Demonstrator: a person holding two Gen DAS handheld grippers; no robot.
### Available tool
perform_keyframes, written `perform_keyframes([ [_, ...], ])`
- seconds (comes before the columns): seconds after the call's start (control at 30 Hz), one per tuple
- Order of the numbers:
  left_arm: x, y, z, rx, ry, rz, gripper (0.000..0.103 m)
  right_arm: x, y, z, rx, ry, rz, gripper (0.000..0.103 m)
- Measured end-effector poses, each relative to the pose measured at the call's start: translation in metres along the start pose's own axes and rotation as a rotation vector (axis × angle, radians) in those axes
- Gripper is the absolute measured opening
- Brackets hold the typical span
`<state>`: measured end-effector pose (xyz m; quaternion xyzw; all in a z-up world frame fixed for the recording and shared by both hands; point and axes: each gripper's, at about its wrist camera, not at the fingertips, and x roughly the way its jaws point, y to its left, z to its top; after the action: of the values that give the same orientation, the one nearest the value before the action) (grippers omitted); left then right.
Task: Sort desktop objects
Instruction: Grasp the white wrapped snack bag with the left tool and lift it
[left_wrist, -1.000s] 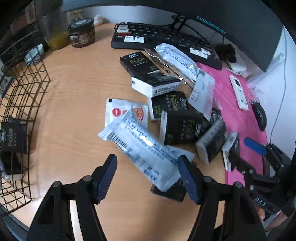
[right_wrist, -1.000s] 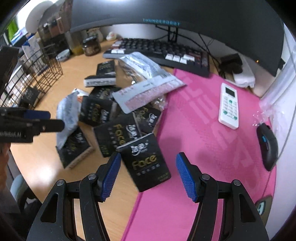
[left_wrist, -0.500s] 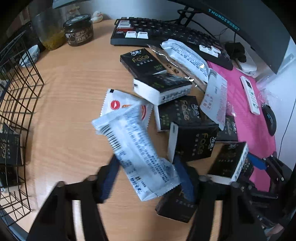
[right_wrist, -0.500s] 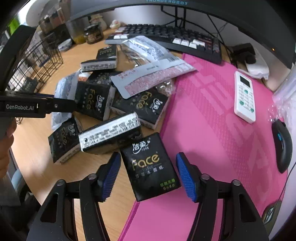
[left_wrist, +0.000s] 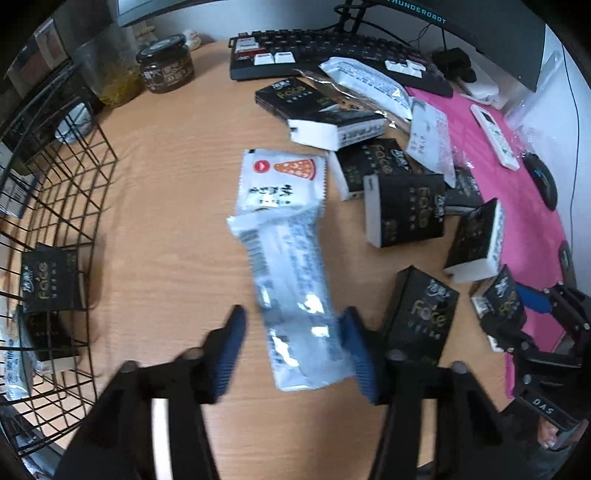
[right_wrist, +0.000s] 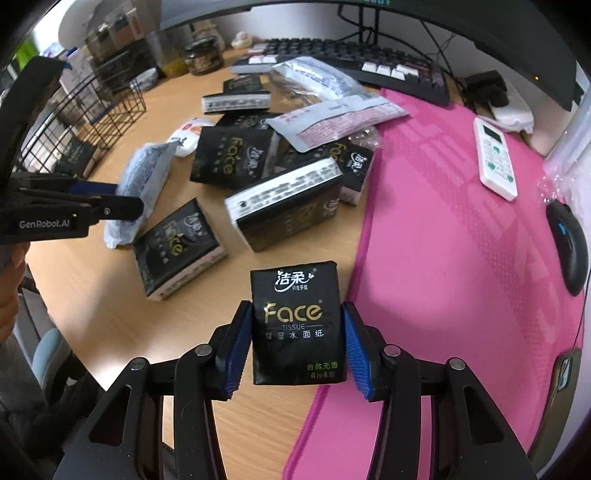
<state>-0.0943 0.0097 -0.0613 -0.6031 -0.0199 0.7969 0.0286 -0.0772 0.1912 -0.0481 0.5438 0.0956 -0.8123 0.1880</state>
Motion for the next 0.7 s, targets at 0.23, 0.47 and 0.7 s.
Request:
perform_keyframes([
  [0.23,0.01,0.002,0.006,-0.026,0.01,-0.011,0.068,0.006,-0.001,0.006,0.02,0.002,-0.004,0.048],
  [0.47,0.012,-0.002,0.005,0.007,0.008,0.02,0.045,0.007,0.003,0.007,0.003,0.019,-0.018,0.047],
  [0.7,-0.004,-0.003,0.001,0.025,-0.023,0.025,0.04,-0.008,0.004,0.005,0.014,-0.004,-0.024,0.047],
])
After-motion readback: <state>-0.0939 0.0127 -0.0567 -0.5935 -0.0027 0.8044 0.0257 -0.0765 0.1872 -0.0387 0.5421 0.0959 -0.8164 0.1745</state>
